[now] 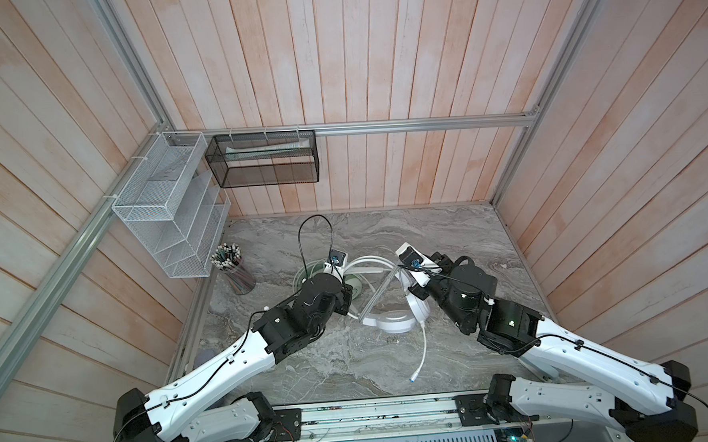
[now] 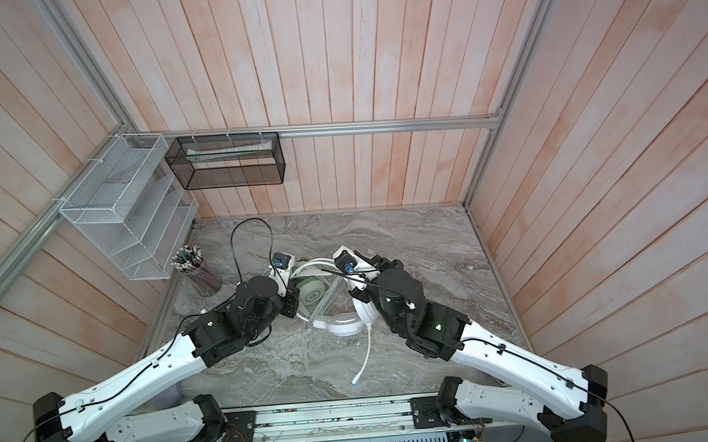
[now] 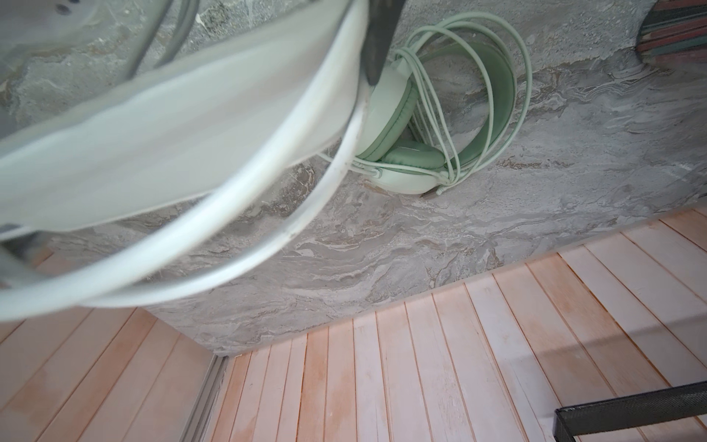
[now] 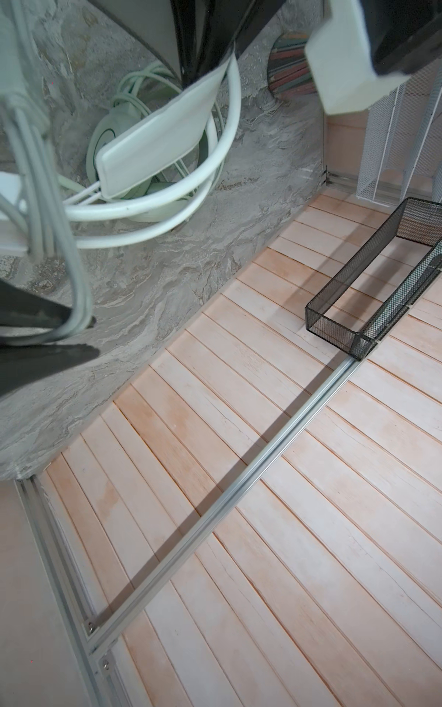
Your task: Wrap the headphones
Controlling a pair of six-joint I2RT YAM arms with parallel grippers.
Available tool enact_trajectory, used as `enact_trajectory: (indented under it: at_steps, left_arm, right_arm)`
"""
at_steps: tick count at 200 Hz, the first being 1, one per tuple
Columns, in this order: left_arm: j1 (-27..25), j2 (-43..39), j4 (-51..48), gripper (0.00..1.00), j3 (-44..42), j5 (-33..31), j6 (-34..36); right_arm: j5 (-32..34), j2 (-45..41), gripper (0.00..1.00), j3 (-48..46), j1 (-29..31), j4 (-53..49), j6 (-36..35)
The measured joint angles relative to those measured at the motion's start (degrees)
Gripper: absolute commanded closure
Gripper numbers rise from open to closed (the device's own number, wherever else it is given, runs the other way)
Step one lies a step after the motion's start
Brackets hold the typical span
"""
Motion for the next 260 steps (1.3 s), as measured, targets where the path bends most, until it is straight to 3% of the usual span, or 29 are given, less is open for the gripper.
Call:
enact_trajectory:
  at_steps: [40, 139, 215, 260]
  left_arm:
    - [-0.59, 0.11, -5.99, 1.0, -1.18, 0.26, 2.25]
    - [-0.66, -3.85, -10.14, 1.0, -1.29, 1.99, 2.47]
    - [-0.46, -8.66, -12.85, 1.0, -0.74, 6.1, 1.09]
    - [2.71, -9.64, -15.61, 1.0, 2.75, 10.03, -2.62]
  right_arm:
    - [2.01, -0.87, 0.89, 0.39, -1.6, -0.79, 1.81]
    - [2.01, -1.03, 1.0, -3.13, -2.25, -1.97, 9.09]
    - [1.18, -3.3, 1.0, -9.97, -3.04, 0.98, 18.25]
    - [-2.95, -3.52, 1.0, -13.99, -3.82, 4.24, 23.74]
